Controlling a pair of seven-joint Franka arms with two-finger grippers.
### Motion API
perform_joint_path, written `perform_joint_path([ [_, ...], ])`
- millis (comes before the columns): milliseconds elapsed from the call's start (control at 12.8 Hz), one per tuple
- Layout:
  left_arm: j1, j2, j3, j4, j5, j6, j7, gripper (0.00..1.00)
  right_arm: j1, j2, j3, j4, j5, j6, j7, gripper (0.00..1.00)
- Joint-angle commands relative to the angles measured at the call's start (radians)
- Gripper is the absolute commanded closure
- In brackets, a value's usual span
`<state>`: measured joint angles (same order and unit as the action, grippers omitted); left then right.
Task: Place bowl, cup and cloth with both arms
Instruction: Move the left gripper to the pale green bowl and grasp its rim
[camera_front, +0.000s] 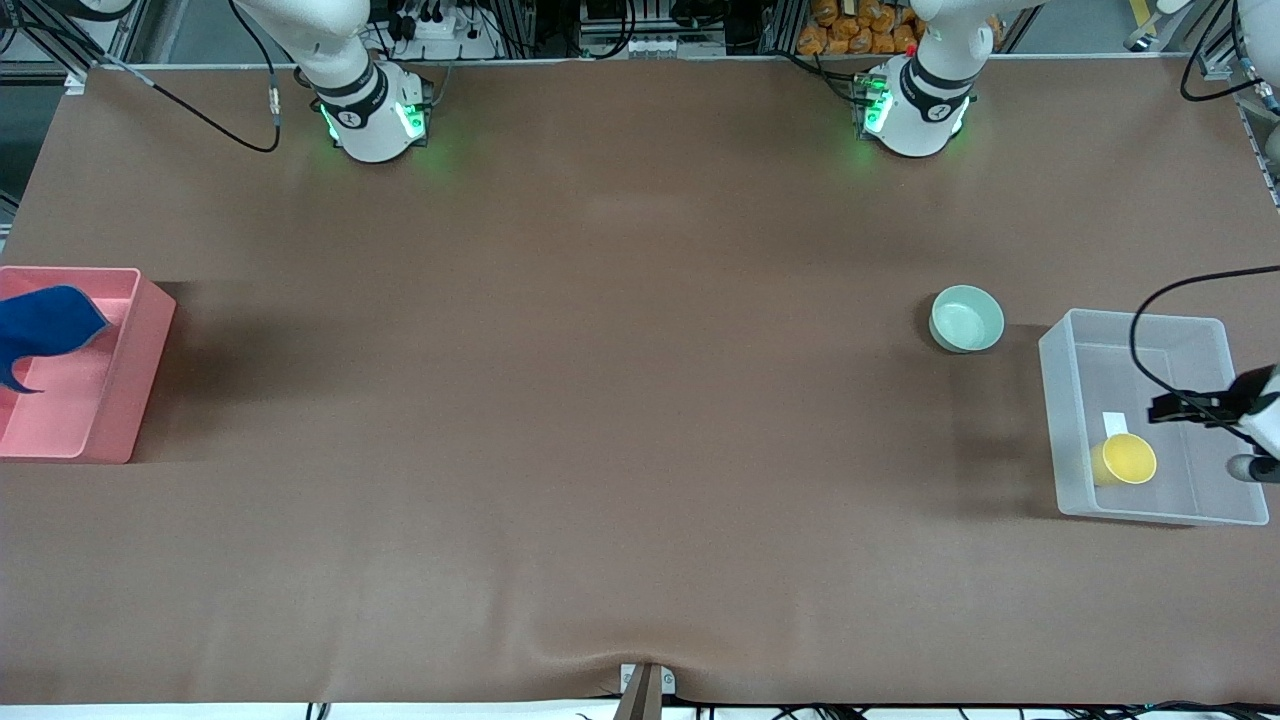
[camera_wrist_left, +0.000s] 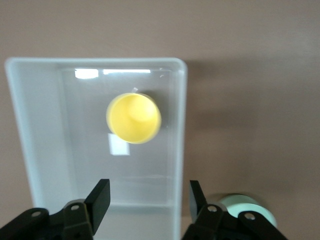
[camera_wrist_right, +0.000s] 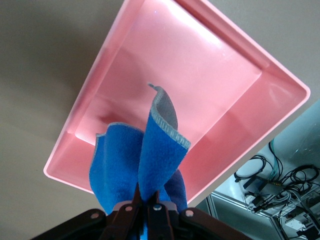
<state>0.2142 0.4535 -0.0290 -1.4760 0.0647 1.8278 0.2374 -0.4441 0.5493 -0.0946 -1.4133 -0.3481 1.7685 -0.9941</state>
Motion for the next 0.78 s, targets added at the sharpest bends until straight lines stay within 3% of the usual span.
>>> perform_joint_path([
  [0,0.002,-0.169,-0.04,-0.241,-0.006,0.045,-0.102,0.28,0.005,0.007,0.01,0.002,-0.006,0.025,-0.006,1.0],
  [234,0.002,-0.277,-0.115,-0.457,-0.014,0.16,-0.263,0.27,0.03,0.012,0.01,0.004,-0.009,0.052,0.006,1.0],
  [468,0.004,-0.392,-0.129,-0.737,-0.014,0.394,-0.299,0.27,0.024,0.04,0.01,0.004,-0.005,0.132,0.009,1.0],
  [702,0.007,-0.415,-0.129,-0.869,-0.014,0.518,-0.334,0.29,0.018,0.075,0.01,0.005,0.0,0.198,0.014,1.0],
])
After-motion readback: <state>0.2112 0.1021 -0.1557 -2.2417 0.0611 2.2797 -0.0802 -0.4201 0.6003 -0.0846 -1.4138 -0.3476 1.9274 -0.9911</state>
